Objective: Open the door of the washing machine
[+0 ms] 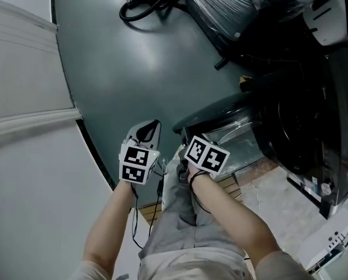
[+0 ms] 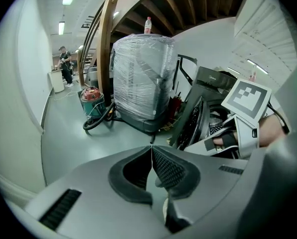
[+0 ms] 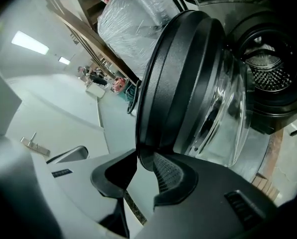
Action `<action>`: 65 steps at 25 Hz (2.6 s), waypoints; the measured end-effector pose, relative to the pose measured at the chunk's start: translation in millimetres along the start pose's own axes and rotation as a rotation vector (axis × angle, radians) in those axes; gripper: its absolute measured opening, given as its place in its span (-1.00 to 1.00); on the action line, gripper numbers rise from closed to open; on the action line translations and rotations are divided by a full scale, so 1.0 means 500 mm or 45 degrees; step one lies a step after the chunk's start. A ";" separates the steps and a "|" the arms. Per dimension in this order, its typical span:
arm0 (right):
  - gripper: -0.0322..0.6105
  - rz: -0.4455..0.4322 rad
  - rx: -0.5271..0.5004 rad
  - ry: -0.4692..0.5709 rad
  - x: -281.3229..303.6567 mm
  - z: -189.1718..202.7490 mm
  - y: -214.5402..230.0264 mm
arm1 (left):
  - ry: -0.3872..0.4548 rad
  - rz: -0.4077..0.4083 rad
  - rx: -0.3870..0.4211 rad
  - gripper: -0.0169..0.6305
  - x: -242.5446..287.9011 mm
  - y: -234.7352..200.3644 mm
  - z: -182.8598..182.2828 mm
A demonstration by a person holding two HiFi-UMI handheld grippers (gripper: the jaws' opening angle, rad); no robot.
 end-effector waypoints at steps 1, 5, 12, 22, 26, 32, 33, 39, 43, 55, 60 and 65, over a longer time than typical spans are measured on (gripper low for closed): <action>-0.51 -0.010 0.008 0.007 0.013 -0.011 -0.012 | 0.004 -0.010 -0.009 -0.88 0.001 -0.012 -0.003; -0.54 -0.053 -0.016 0.019 0.062 -0.058 -0.061 | 0.020 -0.048 -0.040 -0.88 0.002 -0.057 -0.021; -0.65 -0.071 -0.199 0.075 0.097 -0.139 -0.101 | 0.037 -0.076 -0.104 -0.88 0.003 -0.116 -0.044; -0.65 -0.067 -0.183 0.053 0.109 -0.145 -0.094 | 0.029 -0.067 -0.130 -0.88 0.016 -0.136 -0.056; -0.65 -0.073 -0.193 0.055 0.097 -0.140 -0.098 | 0.033 -0.062 -0.125 -0.88 0.011 -0.130 -0.059; -0.65 -0.074 -0.212 0.099 0.047 -0.164 -0.103 | 0.039 -0.039 -0.085 -0.88 -0.010 -0.108 -0.089; -0.65 -0.076 -0.216 0.108 0.035 -0.170 -0.104 | 0.041 -0.034 -0.077 -0.88 -0.013 -0.103 -0.097; -0.65 -0.113 -0.275 0.178 -0.048 -0.215 -0.118 | 0.070 0.001 -0.027 -0.88 -0.038 -0.069 -0.167; -0.66 -0.091 -0.318 0.218 -0.117 -0.235 -0.116 | 0.092 0.039 0.015 -0.88 -0.050 -0.034 -0.215; -0.67 -0.034 -0.326 0.350 -0.365 -0.273 -0.064 | 0.137 0.221 0.142 -0.88 -0.094 0.158 -0.365; -0.67 -0.009 -0.338 0.461 -0.485 -0.294 -0.031 | 0.185 0.297 0.220 -0.88 -0.129 0.257 -0.431; -0.68 0.024 -0.359 0.619 -0.604 -0.332 0.008 | 0.227 0.374 0.312 -0.88 -0.140 0.344 -0.481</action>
Point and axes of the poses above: the fingertips, and each gripper's own axes: x forward along the fingers, y to its right, z out of its underside, the point moved 5 cm from there along -x, backward along the fingers, and after that the axes turned 2 degrees about -x, right-handed, at the moved point
